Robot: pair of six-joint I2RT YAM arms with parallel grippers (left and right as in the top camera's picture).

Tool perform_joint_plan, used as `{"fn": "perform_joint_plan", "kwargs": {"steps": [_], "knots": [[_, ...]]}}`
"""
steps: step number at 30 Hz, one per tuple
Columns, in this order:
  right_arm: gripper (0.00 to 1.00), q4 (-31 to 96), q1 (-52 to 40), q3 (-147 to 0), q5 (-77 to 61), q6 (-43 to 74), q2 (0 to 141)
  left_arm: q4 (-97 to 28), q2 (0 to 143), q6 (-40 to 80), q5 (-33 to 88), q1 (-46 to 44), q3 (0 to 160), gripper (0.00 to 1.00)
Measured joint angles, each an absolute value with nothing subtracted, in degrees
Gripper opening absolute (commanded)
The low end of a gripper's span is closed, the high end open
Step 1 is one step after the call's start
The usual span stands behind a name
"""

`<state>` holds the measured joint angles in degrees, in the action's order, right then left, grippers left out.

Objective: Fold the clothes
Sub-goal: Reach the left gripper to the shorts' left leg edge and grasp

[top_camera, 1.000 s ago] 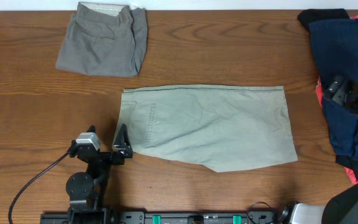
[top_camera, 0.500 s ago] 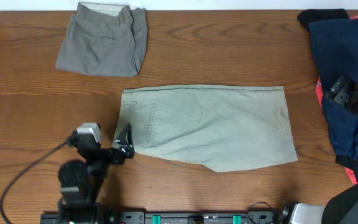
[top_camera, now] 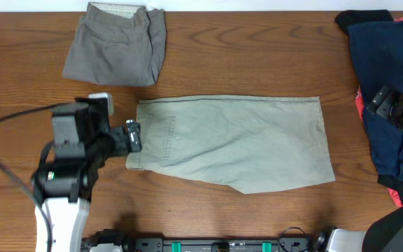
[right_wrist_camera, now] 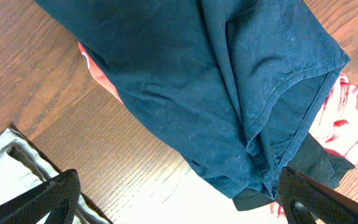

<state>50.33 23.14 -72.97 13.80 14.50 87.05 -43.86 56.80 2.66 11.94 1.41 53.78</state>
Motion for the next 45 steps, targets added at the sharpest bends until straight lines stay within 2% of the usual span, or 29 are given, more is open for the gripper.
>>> {"fn": "perform_joint_plan", "kwargs": {"steps": [9,24,45], "knots": [[0.99,50.3,23.1,-73.0,13.8,14.5,87.0,-41.9,71.5,1.8,11.8,1.7,53.8,0.98],[0.99,50.3,23.1,-73.0,13.8,14.5,87.0,-39.9,92.2,-4.6,24.2,7.5,57.9,0.98],[0.99,50.3,23.1,-73.0,13.8,14.5,87.0,-35.0,102.2,-6.3,25.8,7.5,58.2,0.98]]}}
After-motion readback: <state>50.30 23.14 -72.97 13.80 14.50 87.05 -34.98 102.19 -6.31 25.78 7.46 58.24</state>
